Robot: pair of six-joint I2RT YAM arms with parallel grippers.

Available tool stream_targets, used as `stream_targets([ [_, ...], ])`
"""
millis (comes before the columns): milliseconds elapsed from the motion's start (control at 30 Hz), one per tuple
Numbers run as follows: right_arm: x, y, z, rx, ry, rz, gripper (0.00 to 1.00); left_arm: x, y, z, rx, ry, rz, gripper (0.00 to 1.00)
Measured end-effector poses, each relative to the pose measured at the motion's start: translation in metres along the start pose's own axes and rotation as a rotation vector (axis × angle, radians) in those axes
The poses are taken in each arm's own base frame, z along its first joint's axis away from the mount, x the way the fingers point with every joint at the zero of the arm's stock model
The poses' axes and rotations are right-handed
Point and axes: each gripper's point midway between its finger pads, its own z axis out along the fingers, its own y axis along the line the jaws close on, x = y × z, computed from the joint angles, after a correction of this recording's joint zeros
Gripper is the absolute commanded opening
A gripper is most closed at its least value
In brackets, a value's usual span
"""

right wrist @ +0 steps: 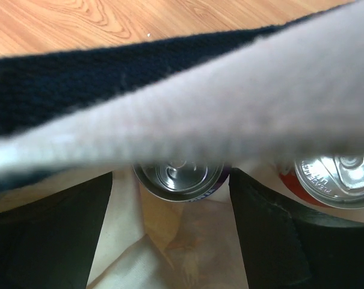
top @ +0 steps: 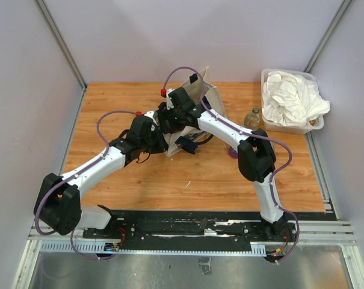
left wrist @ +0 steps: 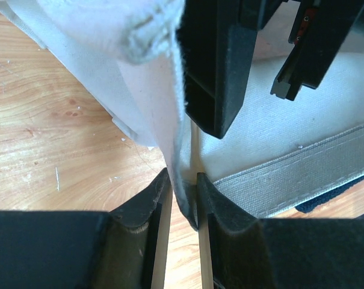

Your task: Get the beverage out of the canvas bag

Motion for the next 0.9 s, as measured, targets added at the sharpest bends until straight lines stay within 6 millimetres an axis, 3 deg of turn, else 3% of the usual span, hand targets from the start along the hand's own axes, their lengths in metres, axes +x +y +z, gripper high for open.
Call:
stream_targets([
  [533,0.000,-0.003,0.008,0.016,-0.005,0.033,0.74,-0.003,0.002,-0.005,-0.006,-0.026,0.001,0.26],
  [833,0.003,-0.006,0.011,0.031,0.004,0.042,0.28,-0.003,0.002,-0.005,-0.009,-0.026,0.001,0.26],
  [867,0.003,-0.007,0.011,0.031,0.004,0.042,0.07,-0.003,0.002,-0.005,-0.009,-0.026,0.001,0.26],
  [900,0.003,-0.007,0.011,0.032,0.003,0.043,0.01,-0.002,0.003,-0.005,-0.010,-0.025,0.001,0.26],
])
